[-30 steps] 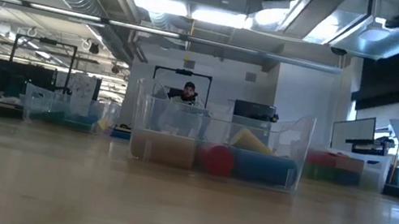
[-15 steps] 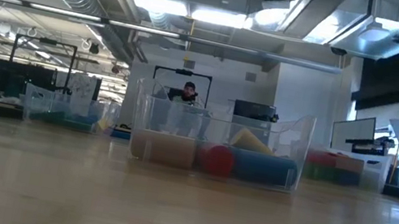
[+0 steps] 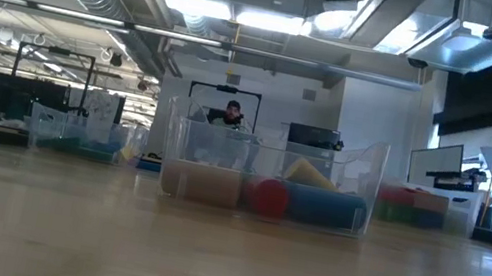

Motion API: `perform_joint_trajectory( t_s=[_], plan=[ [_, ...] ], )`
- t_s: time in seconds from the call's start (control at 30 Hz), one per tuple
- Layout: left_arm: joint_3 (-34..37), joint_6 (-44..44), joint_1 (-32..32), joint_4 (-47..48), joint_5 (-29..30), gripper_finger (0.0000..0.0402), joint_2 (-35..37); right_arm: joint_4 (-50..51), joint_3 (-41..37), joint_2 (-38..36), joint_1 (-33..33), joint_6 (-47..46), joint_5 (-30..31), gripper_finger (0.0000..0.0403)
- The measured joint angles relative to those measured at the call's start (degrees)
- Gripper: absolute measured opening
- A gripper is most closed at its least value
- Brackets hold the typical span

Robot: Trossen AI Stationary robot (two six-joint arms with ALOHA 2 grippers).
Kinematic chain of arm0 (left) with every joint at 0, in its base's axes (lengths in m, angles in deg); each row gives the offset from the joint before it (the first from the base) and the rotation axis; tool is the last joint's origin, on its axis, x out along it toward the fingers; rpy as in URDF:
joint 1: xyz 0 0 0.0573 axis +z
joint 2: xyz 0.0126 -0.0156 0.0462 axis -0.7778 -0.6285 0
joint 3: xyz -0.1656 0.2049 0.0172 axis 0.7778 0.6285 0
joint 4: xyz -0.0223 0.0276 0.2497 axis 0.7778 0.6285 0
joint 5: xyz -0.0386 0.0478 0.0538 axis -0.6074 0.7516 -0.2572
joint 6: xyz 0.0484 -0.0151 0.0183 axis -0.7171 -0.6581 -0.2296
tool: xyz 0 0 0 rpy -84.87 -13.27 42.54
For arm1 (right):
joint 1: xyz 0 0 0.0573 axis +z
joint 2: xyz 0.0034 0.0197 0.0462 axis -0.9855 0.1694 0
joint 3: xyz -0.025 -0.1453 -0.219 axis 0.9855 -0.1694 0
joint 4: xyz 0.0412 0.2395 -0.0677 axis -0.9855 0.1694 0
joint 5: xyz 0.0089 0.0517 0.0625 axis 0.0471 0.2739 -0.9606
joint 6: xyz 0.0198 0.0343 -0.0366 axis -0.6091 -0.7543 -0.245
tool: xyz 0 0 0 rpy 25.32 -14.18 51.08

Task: Sort blocks by size
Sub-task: Put the blue rectangular block into the top left transparent bin

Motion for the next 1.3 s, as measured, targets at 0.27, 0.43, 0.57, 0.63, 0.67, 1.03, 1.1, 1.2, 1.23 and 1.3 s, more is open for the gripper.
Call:
perform_joint_trajectory(
  t_s=[0.27,0.43,0.57,0.63,0.67,1.03,1.1,1.2,1.23,1.3],
  plan=[
    [0.0,0.0,0.0,0.0,0.0,0.0210,0.0,-0.9,-1.9,0.0,0.0,-0.2,-1.0,0.0175],
    [0.0,0.0,0.0,0.0,0.0,0.0210,0.0,-5.6,-4.9,0.0,0.0,-0.3,-0.7,0.0175],
    [0.0,0.0,0.0,0.0,0.0,0.0210,0.0,-10.9,-7.6,0.0,0.0,-0.4,-0.4,0.0175],
    [0.0,0.0,0.0,0.0,0.0,0.0210,0.0,-11.9,-8.4,-0.2,0.0,-0.4,0.2,0.0175],
    [0.0,0.0,0.0,0.0,0.0,0.0210,0.0,-11.9,-8.5,-0.2,0.0,-0.4,0.5,0.0175],
    [0.0,0.0,0.0,0.0,0.0,0.0210,0.0,-11.7,-8.8,-0.1,0.1,1.4,1.2,0.0130],
    [0.0,0.0,0.0,0.0,0.0,0.0210,0.0,-11.5,-8.9,-0.1,0.1,1.6,1.3,0.0110],
    [0.0,0.0,0.0,0.0,0.0,0.0210,0.0,-11.4,-8.9,-0.1,0.1,1.8,1.5,0.0084],
    [0.0,0.0,0.0,0.0,0.0,0.0210,0.0,-11.5,-8.9,-0.1,0.1,1.8,1.8,0.0078],
    [0.0,0.0,0.0,0.0,0.0,0.0210,0.0,-11.6,-8.9,-0.1,0.1,2.1,2.4,0.0071]
  ],
)
